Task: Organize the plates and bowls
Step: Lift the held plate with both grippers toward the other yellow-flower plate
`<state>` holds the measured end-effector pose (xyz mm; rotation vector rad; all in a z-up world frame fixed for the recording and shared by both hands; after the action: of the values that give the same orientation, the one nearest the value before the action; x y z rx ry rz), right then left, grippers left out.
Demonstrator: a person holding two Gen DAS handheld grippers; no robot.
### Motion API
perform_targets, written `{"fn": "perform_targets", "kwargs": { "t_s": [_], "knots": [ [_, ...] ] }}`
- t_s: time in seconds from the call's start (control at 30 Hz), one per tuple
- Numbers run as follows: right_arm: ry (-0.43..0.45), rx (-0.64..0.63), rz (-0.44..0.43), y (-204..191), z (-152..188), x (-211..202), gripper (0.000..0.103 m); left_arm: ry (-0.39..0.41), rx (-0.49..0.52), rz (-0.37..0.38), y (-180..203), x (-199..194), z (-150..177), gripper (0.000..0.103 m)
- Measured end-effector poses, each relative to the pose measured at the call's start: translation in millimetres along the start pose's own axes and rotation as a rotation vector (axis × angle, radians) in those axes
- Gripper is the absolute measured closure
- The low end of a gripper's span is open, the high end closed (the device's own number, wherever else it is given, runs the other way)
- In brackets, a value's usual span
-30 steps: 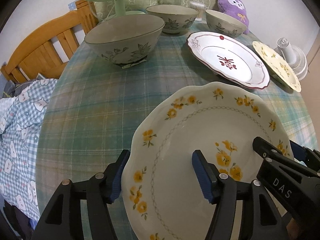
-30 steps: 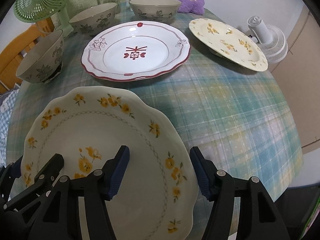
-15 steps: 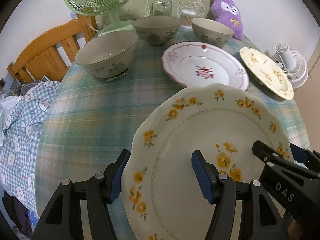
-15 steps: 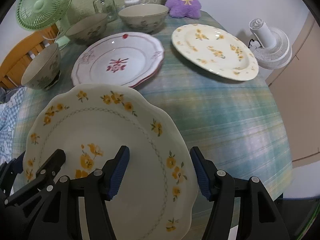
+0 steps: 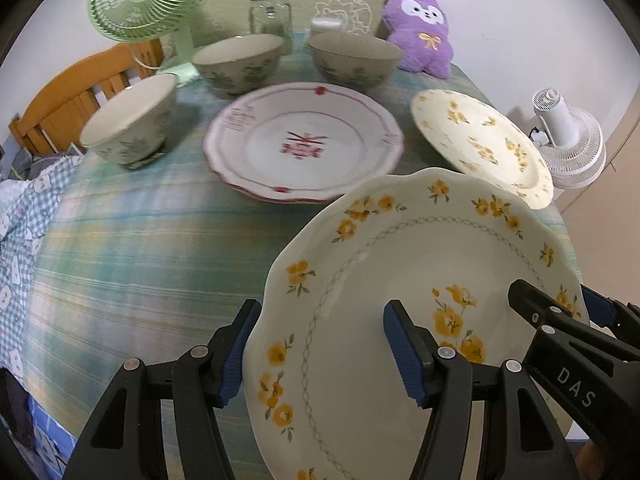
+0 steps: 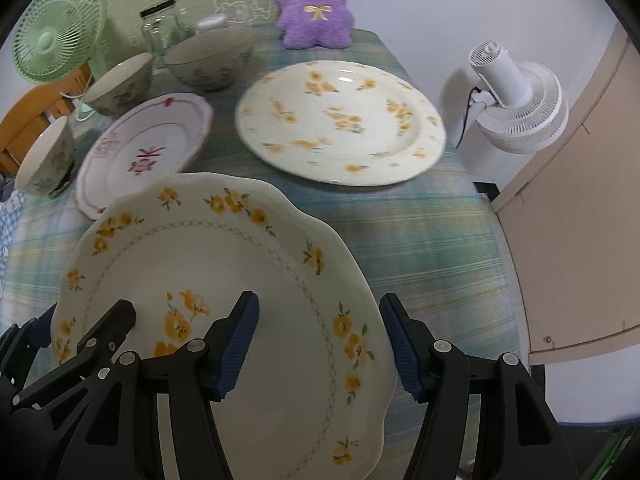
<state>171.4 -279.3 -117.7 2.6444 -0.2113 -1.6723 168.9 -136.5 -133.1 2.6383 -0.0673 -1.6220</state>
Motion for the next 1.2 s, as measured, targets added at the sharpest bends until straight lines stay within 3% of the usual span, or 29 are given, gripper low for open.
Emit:
{"fn": "perform_targets", "kwargs": {
  "t_s": [0.33,0.6,0.8,0.9,0.97,1.07,1.2],
  "knots": [
    [-0.023,0.000,-0.011,40.3,2.2,21.4,0.037,-0.023,-0.011,-0.019,35.9,18.6,0.9,0.040],
    [-0.049,-0.017,-0.028,45.1,0.1,38.1,0.037,-0.032,-0.025,-0.046,43.0,30.1,0.4,0.039],
    [-0.055,-0.026,-0.056,43.3,-0.2,40.9,0.030,-0.030,-0.031,-0.062,45.4,30.6,1.3,0.038],
    [-0.051,-0.032,-0.069,42.5,-1.1,39.5,0.029,-0.042,-0.029,-0.059,45.8,31.2,1.0,0.035],
    [-0.025,-0.041,-0.061,43.5,-3.9,32.3,0.028,-0.049,-0.032,-0.073,44.5,30.3,0.5,0.026],
    [0.005,-0.035,-0.074,46.0,-9.6,20.9,0.022,-0.032,-0.044,-0.083,41.0,23.5,-3.5,0.023],
    [0.035,-0.027,-0.095,48.1,-16.5,2.9,0.021,-0.003,-0.034,-0.079,41.7,5.2,-11.7,0.023]
  ]
}}
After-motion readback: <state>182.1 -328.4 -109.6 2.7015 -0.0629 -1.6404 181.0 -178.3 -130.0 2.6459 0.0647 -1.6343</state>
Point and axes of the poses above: each gripper's, at about its wrist camera, not at the fingertips, and x roughly the way its jaws point, y to its right, z to its underside, the point moved 6 cm from there along x, roughly the way its jaws point
